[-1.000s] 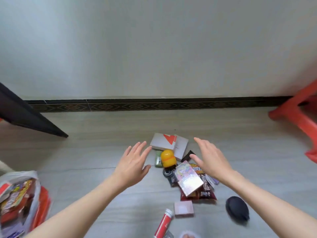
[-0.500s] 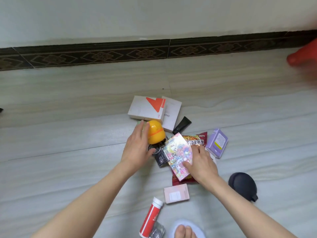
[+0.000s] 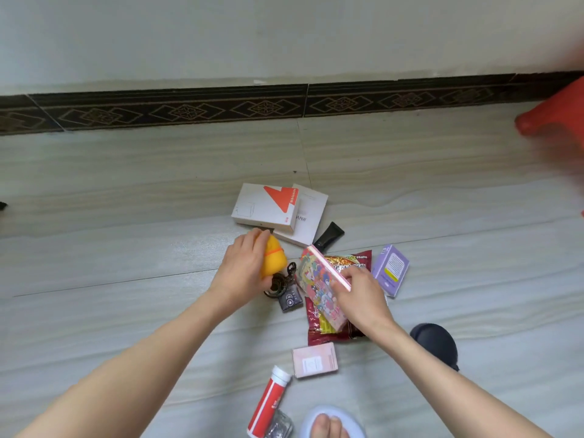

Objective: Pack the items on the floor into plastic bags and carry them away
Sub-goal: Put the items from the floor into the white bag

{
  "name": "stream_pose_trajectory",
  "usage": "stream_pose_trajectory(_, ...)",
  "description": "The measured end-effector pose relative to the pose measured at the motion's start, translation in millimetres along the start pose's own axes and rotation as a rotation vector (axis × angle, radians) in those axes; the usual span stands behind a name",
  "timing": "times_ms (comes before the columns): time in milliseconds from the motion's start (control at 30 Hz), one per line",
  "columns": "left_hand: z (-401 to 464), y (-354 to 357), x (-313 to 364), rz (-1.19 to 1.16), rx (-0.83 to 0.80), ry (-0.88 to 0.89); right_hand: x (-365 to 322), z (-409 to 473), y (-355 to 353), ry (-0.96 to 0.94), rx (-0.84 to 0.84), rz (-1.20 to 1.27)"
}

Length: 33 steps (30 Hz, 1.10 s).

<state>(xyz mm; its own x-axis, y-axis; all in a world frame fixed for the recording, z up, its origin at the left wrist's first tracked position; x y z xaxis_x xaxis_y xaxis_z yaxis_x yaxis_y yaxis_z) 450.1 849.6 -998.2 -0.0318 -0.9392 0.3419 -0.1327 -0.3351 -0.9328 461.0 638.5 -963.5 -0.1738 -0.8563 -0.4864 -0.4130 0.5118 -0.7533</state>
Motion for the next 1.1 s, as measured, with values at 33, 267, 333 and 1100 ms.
stream_pose_trajectory(33,-4,-5,-2,0.003,-0.001,0.022,-4,-2,-3,-0.024,0.019,-0.010)
stream_pose_trajectory(267,-65,-127,-14,0.031,0.150,0.061,-92,-61,-48,-0.354,0.187,0.027)
stream_pose_trajectory(333,-93,-163,-23,0.064,0.187,0.021,-130,-82,-56,-0.459,0.193,0.005)
stream_pose_trajectory(1100,-507,-211,-282,-0.209,0.564,-1.036,-439,-268,221,-0.473,-0.526,0.188)
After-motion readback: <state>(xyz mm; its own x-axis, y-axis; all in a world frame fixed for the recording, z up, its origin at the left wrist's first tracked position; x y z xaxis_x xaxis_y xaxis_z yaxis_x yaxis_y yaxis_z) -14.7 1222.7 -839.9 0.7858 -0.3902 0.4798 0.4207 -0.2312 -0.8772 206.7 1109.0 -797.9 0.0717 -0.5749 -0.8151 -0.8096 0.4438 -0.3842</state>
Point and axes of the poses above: each hand's wrist, its own z-axis towards the middle knuckle, its own y-axis out of the palm, x = y × z, the point moved 1 cm from there along z, towards the middle knuckle, and after that the axes turned 1 degree about -x, right-handed, at the moved point
